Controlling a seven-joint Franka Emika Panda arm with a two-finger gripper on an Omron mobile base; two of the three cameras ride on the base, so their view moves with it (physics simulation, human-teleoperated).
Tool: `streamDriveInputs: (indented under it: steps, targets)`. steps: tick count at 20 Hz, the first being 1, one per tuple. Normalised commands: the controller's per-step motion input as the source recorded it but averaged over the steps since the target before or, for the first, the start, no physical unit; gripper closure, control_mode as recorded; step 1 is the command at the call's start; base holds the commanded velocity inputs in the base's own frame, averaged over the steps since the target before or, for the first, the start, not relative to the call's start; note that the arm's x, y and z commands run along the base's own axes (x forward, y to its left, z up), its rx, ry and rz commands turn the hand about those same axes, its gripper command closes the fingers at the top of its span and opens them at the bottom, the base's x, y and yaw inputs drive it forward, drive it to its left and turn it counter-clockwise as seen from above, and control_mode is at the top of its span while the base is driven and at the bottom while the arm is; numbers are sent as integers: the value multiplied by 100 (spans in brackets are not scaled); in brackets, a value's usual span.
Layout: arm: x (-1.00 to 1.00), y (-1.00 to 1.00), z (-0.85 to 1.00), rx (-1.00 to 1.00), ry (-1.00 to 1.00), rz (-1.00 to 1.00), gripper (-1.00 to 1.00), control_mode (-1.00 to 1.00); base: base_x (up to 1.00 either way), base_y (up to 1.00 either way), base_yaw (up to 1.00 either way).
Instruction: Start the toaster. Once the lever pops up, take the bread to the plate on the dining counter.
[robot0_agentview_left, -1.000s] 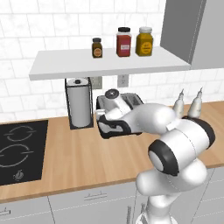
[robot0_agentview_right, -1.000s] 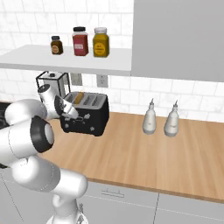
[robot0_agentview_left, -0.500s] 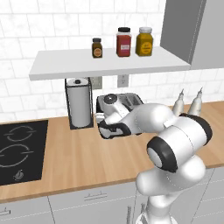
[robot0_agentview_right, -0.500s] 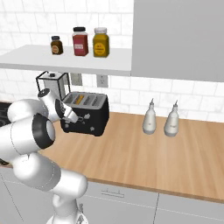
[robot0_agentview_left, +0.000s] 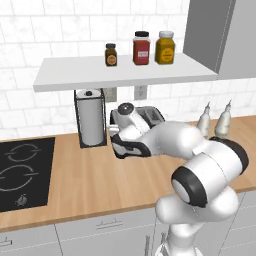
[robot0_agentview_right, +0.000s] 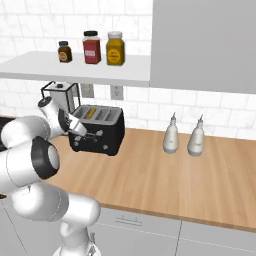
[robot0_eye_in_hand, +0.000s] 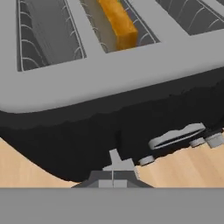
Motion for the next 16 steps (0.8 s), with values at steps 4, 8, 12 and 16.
streamDriveInputs:
  steps: [4, 8, 12, 16]
  targets:
    - [-68, -9, 13, 0, -2, 0, 100, -100, 0, 0, 0]
    - [-64, -46, 16, 4, 0, 0, 100, -100, 0, 0, 0]
    - [-47, -94, 30, 13, 0, 0, 100, -100, 0, 0, 0]
    - [-51, -93, 54, 11, 0, 0, 100, -100, 0, 0, 0]
